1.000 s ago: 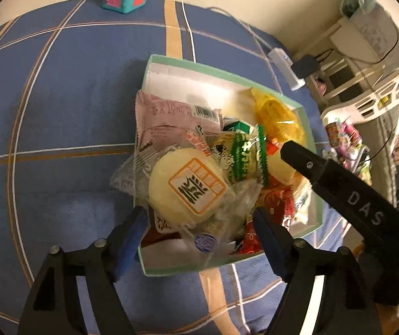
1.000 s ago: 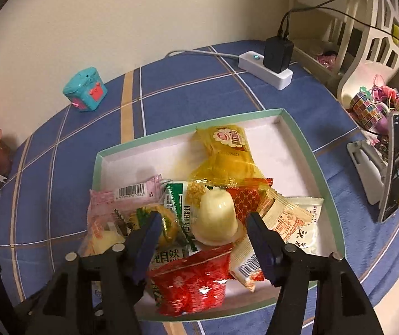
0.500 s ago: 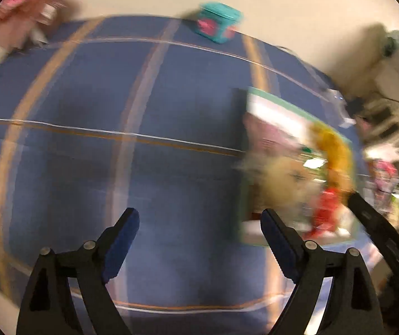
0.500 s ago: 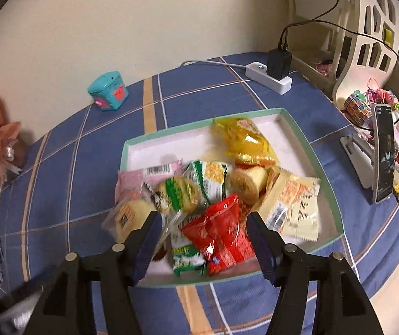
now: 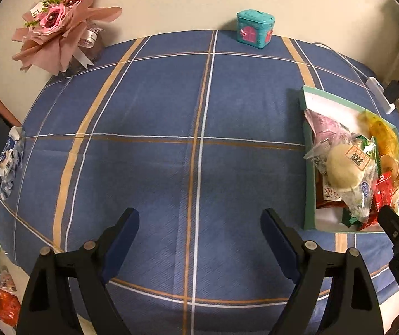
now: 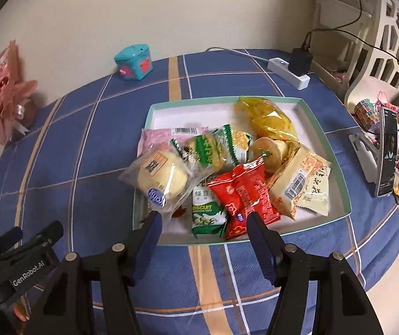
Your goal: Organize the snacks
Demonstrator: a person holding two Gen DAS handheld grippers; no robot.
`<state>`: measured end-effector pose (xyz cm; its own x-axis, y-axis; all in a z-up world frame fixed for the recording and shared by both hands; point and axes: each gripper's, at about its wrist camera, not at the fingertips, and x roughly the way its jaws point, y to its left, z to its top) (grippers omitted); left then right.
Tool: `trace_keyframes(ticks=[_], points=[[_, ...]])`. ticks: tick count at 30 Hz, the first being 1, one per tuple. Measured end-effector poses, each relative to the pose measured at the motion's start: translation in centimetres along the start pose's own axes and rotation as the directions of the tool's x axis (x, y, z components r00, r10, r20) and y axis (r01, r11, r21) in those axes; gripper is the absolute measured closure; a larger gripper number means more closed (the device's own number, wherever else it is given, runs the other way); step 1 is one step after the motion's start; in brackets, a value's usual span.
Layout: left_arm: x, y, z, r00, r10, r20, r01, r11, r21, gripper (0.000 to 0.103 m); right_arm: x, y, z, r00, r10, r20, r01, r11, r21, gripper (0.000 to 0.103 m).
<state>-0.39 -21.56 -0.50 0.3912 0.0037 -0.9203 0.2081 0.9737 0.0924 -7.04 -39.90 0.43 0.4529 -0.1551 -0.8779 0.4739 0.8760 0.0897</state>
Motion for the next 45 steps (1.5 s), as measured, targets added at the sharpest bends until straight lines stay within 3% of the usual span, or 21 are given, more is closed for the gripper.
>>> trace_keyframes(ticks=[10, 15, 20, 45], points=[[0.0, 0.3, -0.3, 0.999, 0.004, -0.035, -0.004, 1.0, 0.001, 0.014, 1.3, 0.2, -0.1, 0.999, 0.005, -0.037, -0.005, 1.0, 0.0, 0.02], [0.2, 0.3, -0.3, 0.999, 0.008, -0.051, -0.008, 1.0, 0.006, 0.014, 1.6, 0.3, -0.1, 0.999, -0.001, -0.036, 0.0, 1.0, -0.009, 0.019], [0.6, 0.8, -0.2, 0.998, 0.027, -0.065, -0.027, 1.0, -0.004, 0.014, 2.0, 0.2, 0.0, 0.999, -0.008, -0.036, 0.008, 1.0, -0.011, 0.003], [1.2, 1.1, -0.2, 0.997, -0.007, -0.072, 0.006, 1.0, -0.011, 0.009, 2.7, -0.2, 0.0, 0.999, 0.004, -0.045, -0.004, 1.0, 0.003, 0.0]])
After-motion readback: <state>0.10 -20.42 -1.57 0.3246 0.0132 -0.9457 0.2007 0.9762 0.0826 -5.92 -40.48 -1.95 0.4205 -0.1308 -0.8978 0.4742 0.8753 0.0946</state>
